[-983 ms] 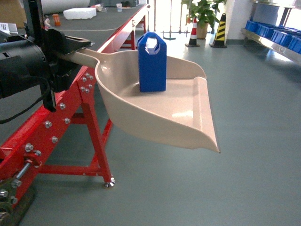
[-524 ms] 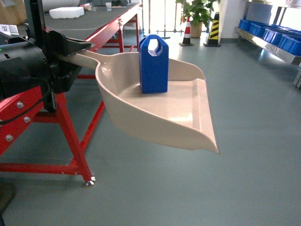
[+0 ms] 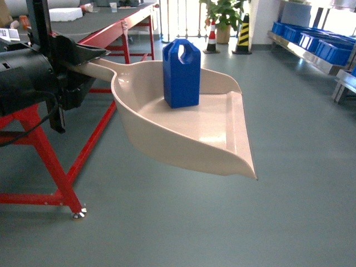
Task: Place part in tray to right shelf
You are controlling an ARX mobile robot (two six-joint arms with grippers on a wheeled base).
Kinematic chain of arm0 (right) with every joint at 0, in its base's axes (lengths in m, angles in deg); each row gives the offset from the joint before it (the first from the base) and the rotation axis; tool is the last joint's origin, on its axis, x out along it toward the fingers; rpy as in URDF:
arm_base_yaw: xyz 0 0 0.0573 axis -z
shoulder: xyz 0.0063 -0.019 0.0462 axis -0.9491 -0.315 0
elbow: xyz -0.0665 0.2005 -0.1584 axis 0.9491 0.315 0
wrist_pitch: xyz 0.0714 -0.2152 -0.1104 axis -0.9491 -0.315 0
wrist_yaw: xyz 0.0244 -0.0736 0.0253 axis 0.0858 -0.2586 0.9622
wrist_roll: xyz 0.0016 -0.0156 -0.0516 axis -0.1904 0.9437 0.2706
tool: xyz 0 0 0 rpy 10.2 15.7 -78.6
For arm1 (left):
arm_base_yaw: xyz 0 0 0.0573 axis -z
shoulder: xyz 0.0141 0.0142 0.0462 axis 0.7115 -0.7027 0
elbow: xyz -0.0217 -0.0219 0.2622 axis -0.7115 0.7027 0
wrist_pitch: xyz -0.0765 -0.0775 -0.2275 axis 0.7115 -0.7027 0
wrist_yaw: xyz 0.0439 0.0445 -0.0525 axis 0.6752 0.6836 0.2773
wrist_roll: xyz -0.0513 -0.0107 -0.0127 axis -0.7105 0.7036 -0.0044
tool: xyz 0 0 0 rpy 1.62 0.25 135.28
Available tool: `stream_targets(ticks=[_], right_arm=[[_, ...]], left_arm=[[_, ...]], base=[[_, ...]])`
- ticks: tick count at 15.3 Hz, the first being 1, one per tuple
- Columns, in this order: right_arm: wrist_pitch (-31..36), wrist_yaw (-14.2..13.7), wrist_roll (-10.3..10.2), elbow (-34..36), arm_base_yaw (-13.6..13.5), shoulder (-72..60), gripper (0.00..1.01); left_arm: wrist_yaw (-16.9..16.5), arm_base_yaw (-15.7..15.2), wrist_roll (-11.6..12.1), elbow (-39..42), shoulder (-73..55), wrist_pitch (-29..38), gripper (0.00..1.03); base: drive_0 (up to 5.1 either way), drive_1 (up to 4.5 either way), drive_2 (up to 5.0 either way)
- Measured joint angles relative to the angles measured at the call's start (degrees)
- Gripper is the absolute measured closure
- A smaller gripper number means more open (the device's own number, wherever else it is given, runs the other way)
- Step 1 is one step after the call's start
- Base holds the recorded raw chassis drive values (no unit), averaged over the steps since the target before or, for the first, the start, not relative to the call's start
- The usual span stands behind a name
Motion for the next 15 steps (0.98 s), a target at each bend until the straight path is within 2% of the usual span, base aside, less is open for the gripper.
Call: stream_targets(ticks=[8, 10, 11, 15], right_arm=[[0.0, 0.0, 0.0, 0.0, 0.0, 0.0, 0.03], [-0.1, -0.4, 0.0, 0.0, 0.0, 0.0, 0.03], [0.2, -0.3, 0.0, 0.0, 0.0, 0.0, 0.03], [0.0, -0.2, 0.0, 0.0, 0.0, 0.0, 0.03]], left_arm=[[-0.1, 0.1, 0.0, 0.0, 0.0, 0.2, 0.89], [0.0, 0.5, 0.0, 0.0, 0.0, 0.2, 0.89], [-1.1, 1.1, 0.0, 0.0, 0.0, 0.3, 0.89], [0.0, -0.1, 0.0, 0.3, 0.0, 0.3, 0.89]], base=[[4.9, -2.46, -2.5], [0.0, 0.0, 0.0], [0.1, 4.4, -4.1], [0.0, 4.31, -4.2]])
